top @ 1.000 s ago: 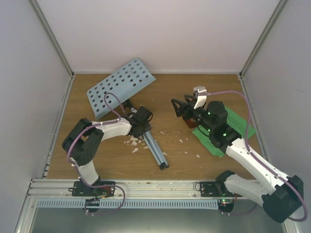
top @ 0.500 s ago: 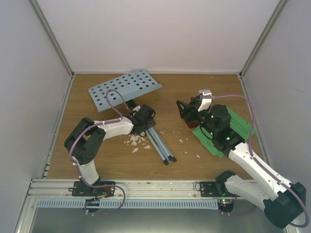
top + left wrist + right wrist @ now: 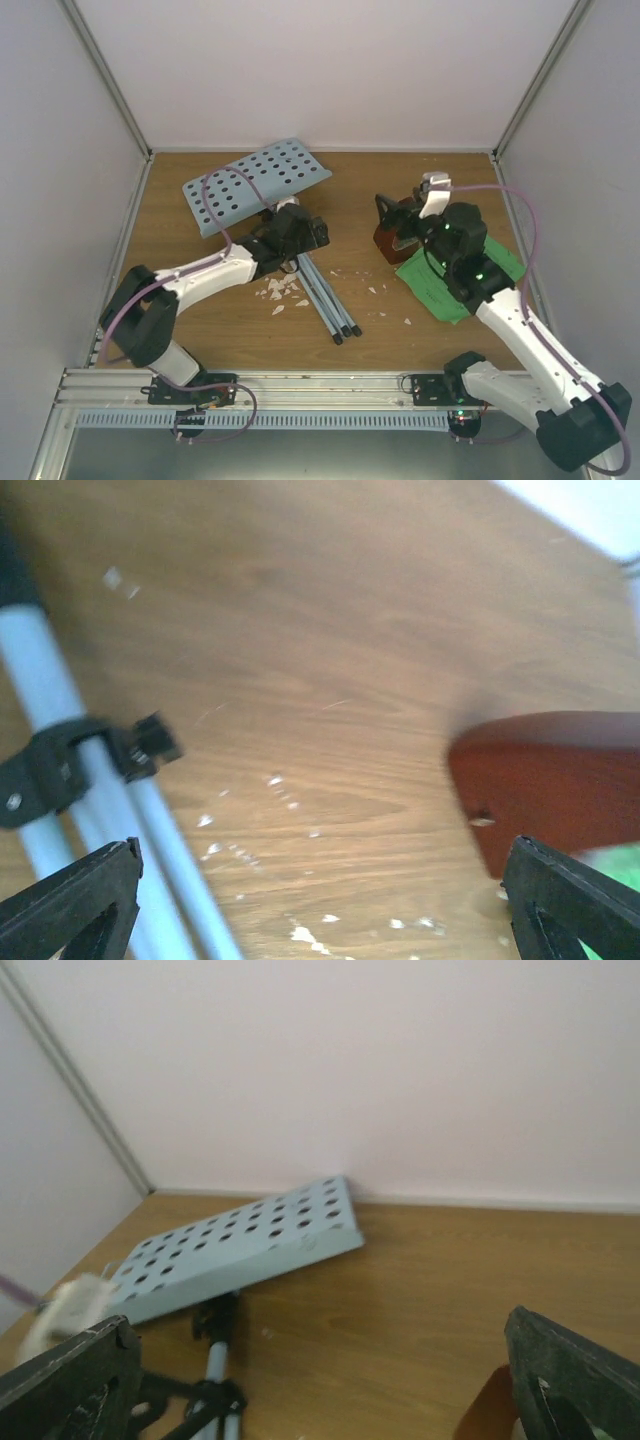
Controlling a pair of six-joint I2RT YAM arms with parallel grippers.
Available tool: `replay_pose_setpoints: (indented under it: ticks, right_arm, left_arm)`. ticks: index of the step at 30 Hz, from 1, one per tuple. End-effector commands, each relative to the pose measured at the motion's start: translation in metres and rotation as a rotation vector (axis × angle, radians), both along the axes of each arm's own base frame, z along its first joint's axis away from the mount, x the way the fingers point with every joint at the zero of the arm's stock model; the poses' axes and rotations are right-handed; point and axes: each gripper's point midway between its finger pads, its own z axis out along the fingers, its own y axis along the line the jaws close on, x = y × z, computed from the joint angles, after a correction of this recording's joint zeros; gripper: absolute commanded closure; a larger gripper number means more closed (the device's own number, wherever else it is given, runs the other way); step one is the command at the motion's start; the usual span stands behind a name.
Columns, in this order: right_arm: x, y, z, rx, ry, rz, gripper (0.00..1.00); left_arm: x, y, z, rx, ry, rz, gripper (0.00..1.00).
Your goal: Pack up the instrument practice props
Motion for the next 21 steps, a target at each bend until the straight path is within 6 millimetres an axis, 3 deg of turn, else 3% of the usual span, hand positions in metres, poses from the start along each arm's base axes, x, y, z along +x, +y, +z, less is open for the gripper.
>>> replay_pose_setpoints:
  ticks: [1,4,6,9,13,15,17,19,21]
  right_arm:
    - [0.015,-0.030,0.029,-0.037,-0.047,-0.080,0.00]
    - [0.028,-0.057,0.032,-0.031,-0.033,-0.123,0.00]
    - [0.038,-0.083,0.027,-0.023,-0.006,-0.166,0.00]
    - [0.051,-0.135,0.015,-0.013,0.026,-0.297,0.00]
    - [0.052,-0.207,-0.007,0.010,0.049,-0.506,0.00]
    - [0.048,-0.232,-0.020,0.047,0.065,-0.575,0.00]
    - [0.041,-0.255,-0.041,0.053,0.068,-0.662,0.00]
    - [0.032,-0.273,-0.060,0.023,0.051,-0.770,0.00]
    - [0.020,-0.287,-0.079,-0.003,0.012,-0.868,0.00]
  left_arm:
    - [-0.003,-0.010,0.075,-0.021,-0.265,-0.172,0.01]
    - [-0.009,0.000,0.104,0.002,-0.355,-0.267,0.01]
    - [-0.005,0.018,0.120,0.012,-0.379,-0.283,0.01]
    - [0.016,0.080,0.140,0.048,-0.427,-0.201,0.01]
    - [0.030,0.197,0.166,0.074,-0.522,0.040,0.01]
    - [0.022,0.258,0.163,0.096,-0.551,0.200,0.01]
    - [0.008,0.306,0.157,0.152,-0.575,0.380,0.01]
    - [-0.006,0.334,0.141,0.224,-0.589,0.510,0.01]
    - [-0.018,0.343,0.119,0.264,-0.600,0.569,0.01]
